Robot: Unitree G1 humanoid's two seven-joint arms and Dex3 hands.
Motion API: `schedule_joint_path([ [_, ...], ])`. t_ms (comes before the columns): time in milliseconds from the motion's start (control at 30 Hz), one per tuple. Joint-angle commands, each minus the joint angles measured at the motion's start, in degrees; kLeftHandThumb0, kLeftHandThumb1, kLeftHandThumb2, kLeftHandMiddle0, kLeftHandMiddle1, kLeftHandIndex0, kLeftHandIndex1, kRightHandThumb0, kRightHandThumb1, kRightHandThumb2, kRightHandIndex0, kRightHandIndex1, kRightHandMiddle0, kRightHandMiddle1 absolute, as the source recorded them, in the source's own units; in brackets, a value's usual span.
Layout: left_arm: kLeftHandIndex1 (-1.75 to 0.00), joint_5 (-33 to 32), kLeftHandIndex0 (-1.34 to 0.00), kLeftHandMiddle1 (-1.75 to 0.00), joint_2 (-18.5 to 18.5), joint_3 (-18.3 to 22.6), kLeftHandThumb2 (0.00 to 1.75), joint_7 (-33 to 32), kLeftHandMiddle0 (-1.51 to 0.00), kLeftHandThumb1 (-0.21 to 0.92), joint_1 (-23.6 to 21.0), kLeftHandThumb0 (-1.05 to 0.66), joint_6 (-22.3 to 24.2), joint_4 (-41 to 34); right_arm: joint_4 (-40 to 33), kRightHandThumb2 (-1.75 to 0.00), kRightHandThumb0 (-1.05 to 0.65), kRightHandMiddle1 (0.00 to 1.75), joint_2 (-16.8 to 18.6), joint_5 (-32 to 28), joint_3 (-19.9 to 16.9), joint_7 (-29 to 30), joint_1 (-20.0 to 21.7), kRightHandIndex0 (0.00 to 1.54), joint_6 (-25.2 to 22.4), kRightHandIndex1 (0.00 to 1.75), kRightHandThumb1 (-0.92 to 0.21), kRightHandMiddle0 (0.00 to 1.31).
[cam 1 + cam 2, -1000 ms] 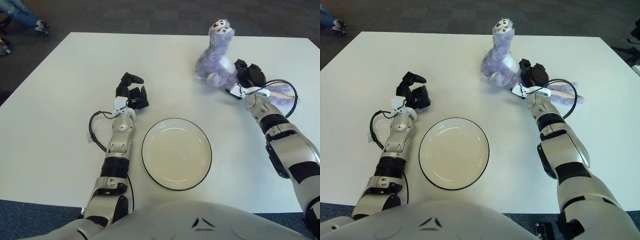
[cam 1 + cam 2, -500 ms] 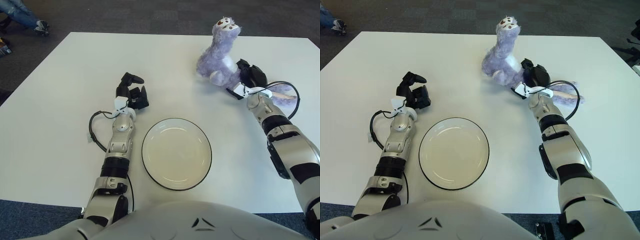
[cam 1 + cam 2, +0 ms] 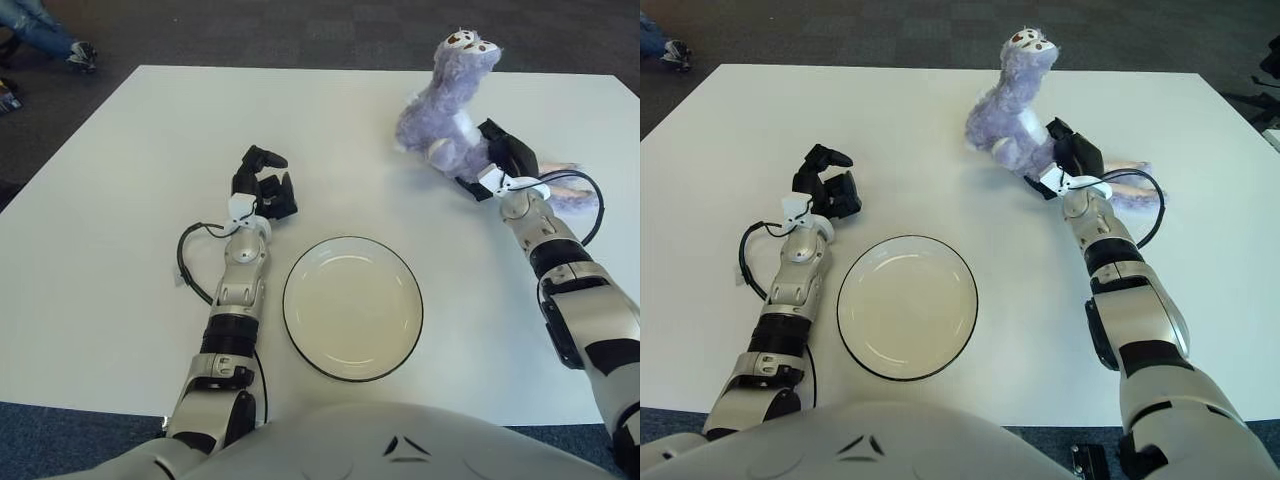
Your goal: Put the doll into the plate.
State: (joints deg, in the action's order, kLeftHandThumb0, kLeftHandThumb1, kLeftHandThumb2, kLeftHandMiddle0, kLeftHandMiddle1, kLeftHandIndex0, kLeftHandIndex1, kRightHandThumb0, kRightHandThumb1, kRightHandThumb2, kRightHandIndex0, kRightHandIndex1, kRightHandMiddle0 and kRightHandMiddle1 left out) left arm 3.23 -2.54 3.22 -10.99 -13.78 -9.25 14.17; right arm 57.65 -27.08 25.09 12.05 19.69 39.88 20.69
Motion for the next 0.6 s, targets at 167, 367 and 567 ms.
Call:
schedule_joint_path([
  [167, -1.75, 0.55, -0.57, -1.75, 0.34, 0.04, 1.27, -0.26, -1.15, 0.36, 0.46, -0.46, -0.03, 1.56, -11.43, -1.57, 0.56, 1.75, -1.55, -1.05, -1.7, -4.4, -4.95, 0.78, 1.1, 1.75, -0.11, 1.02],
  [367, -1.75, 0.53, -0.57, -1.75, 0.37, 0.07, 1.27, -0.29, -1.14, 0.36, 0.26, -0.46, -0.14, 1.85, -17.24, -1.57, 0.56, 1.75, -1.94, 0.45, -1.88, -4.74, -6.56, 0.78, 2.19, 1.75, -0.11, 1.04],
  [567, -1.75, 0.53, -0.58, -1.75, 0.58, -0.06, 1.27, 0.04, -1.14, 0.36, 0.23, -0.46, -0.34, 2.0, -28.09, -1.57, 0.56, 1.75, -1.48, 0.47, -2.56, -7.9, -9.07, 0.78, -0.53, 1.75, -0.11, 1.04],
])
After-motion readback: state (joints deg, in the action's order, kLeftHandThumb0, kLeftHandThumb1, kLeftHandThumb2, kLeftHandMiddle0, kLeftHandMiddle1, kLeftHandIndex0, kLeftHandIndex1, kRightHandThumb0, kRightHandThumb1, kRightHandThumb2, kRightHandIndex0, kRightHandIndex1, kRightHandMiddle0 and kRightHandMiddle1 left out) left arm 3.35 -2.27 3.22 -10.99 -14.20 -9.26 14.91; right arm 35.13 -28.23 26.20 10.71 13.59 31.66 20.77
